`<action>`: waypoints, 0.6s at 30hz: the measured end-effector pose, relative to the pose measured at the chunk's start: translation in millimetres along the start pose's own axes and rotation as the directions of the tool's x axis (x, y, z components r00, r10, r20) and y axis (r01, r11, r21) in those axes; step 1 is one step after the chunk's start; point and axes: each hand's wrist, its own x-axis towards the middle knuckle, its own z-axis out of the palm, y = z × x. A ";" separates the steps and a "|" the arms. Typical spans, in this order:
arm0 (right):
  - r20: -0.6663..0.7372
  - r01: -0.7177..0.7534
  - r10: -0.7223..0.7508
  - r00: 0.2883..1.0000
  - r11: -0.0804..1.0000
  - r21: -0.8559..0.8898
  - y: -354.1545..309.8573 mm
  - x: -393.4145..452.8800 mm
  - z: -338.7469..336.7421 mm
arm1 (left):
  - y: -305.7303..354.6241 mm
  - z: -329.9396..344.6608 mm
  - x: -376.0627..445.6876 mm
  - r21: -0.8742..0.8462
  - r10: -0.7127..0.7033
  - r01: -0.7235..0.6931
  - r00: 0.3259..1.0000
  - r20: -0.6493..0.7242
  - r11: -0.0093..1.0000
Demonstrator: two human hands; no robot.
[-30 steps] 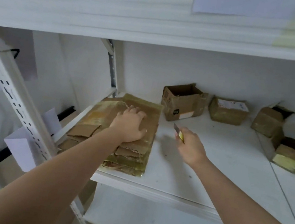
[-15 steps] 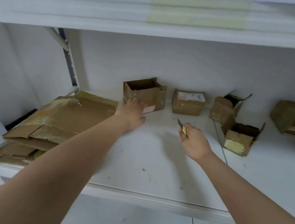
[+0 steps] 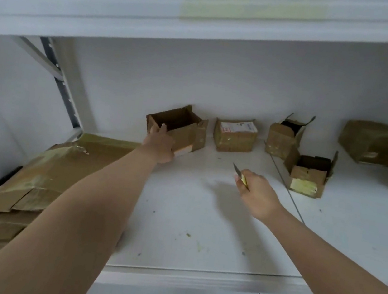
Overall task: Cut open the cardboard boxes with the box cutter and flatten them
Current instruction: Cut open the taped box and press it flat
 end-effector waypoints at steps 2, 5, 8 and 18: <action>0.009 -0.014 0.014 1.000 1.000 -0.001 -1.5 -0.8 3.6 | 4.0 4.1 -6.3 -0.008 0.026 -0.027 0.999 -0.044 1.000; 0.027 -0.010 0.010 1.000 1.000 0.005 -4.6 -4.0 7.8 | 13.1 1.5 -20.4 -0.090 0.073 -0.088 0.984 -0.161 0.992; 0.015 -0.024 0.024 1.000 0.998 0.050 -3.9 -5.0 5.0 | 22.0 -7.4 -37.6 -0.246 0.061 -0.148 0.942 -0.329 0.958; -0.311 -0.009 0.065 0.948 0.984 0.180 17.6 -4.9 -49.0 | 88.8 -67.1 -129.0 -0.909 -0.263 -0.118 0.935 -0.237 0.399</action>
